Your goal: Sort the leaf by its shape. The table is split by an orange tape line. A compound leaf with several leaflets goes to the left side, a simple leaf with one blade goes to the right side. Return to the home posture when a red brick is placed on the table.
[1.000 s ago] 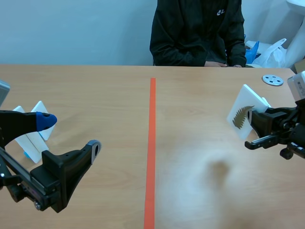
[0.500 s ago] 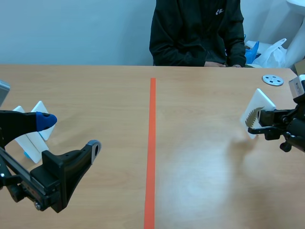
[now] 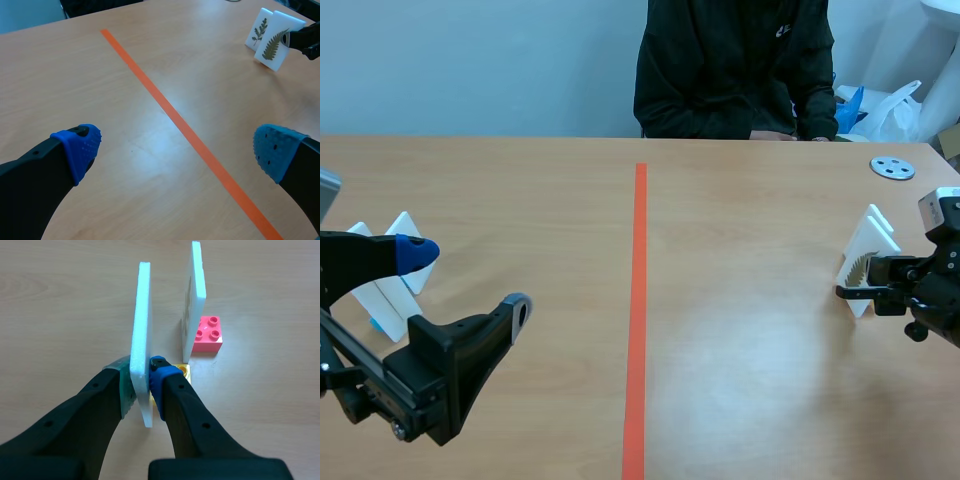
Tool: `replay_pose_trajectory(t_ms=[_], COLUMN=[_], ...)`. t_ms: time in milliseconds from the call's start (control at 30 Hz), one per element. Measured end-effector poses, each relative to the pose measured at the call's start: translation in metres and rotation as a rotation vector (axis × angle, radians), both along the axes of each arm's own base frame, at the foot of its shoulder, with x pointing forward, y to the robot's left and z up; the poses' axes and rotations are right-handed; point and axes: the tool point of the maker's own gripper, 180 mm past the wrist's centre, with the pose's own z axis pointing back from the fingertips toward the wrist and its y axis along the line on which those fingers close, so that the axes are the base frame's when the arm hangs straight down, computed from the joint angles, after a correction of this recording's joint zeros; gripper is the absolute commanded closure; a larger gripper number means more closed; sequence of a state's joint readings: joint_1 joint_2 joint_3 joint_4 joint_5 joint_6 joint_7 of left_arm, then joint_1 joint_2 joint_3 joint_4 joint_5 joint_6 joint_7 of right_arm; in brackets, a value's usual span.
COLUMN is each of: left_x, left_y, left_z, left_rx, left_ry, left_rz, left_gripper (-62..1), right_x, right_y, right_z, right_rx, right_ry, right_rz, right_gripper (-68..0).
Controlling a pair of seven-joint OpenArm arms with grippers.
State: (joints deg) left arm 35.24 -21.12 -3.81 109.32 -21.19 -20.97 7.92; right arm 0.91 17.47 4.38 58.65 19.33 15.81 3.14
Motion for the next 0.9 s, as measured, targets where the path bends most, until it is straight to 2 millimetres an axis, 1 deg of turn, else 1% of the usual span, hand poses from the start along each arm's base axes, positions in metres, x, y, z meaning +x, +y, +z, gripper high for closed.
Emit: replay_pose_trajectory(t_ms=[200, 500, 633, 700, 767, 833, 900], left_x=[0.0, 0.0, 0.0, 0.0, 0.0, 0.0, 0.0], left_y=[0.0, 0.0, 0.0, 0.0, 0.0, 0.0, 0.0], left_z=[0.0, 0.0, 0.0, 0.0, 0.0, 0.0, 0.0], left_rx=[0.0, 0.0, 0.0, 0.0, 0.0, 0.0, 0.0], left_ry=[0.0, 0.0, 0.0, 0.0, 0.0, 0.0, 0.0], left_rz=[0.0, 0.0, 0.0, 0.0, 0.0, 0.0, 0.0], left_gripper=[-62.3, -62.3, -62.3, -62.3, -62.3, -62.3, -62.3], right_x=[-0.004, -0.006, -0.003, 0.0, 0.004, 0.008, 0.008], right_y=[0.0, 0.0, 0.001, 0.004, 0.004, 0.001, -0.003], right_z=[-0.004, -0.006, 0.0, 0.007, 0.02, 0.038, 0.058], right_rx=[0.0, 0.0, -0.002, -0.002, 0.01, 0.028, 0.043], right_ry=[0.012, 0.016, -0.002, -0.02, -0.049, -0.096, -0.143], right_rz=[0.0, 0.0, 0.004, 0.017, 0.028, 0.019, 0.026], right_gripper=[-3.4, -16.5, -23.3, -24.9, -24.9, -24.9, -25.3])
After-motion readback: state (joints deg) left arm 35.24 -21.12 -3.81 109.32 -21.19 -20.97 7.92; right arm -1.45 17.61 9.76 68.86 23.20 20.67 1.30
